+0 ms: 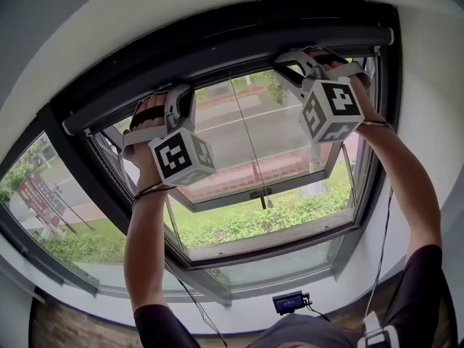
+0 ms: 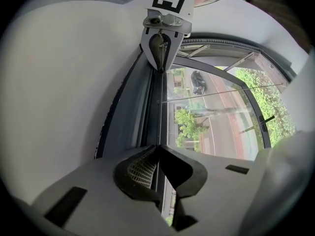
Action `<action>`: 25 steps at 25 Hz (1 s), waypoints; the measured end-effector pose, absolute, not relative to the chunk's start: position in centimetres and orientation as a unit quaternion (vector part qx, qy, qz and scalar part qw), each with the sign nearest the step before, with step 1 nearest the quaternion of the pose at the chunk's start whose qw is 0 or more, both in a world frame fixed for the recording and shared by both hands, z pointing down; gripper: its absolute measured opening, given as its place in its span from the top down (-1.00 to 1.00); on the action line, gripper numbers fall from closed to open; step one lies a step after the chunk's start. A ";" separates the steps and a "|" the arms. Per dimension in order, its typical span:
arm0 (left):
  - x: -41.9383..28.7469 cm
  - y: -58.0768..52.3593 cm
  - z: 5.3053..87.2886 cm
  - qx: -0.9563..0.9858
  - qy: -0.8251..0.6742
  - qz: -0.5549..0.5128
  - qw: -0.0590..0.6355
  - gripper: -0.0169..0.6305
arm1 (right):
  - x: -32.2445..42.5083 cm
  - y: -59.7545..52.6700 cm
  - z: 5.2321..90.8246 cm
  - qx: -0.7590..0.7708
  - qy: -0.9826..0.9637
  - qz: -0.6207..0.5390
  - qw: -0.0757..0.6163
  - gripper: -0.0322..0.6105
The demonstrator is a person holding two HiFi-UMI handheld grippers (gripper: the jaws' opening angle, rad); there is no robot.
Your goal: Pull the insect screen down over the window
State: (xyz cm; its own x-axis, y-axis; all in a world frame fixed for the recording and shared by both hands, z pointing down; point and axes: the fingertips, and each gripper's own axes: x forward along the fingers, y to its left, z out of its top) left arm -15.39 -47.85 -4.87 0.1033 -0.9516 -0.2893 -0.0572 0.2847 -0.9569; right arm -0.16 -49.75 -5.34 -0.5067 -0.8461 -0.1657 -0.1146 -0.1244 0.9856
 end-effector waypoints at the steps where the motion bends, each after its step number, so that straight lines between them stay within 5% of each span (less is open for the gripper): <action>1: -15.4 -47.9 -4.9 -0.458 0.548 -0.386 0.584 0.86 | -0.2 -49.8 -5.3 0.407 -0.584 -0.635 0.301 0.79; 25: -15.4 -47.5 -2.6 -0.486 0.514 -0.415 0.572 0.88 | -0.4 -50.2 -2.8 0.398 -0.570 -0.590 0.412 0.83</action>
State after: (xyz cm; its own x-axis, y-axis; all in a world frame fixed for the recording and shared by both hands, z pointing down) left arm -15.41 -47.55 -2.55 0.1269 -0.9747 -0.1842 -0.0251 0.1825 -0.9829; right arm -0.36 -50.16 -2.82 -0.3444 -0.9388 0.0006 0.0324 -0.0113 0.9994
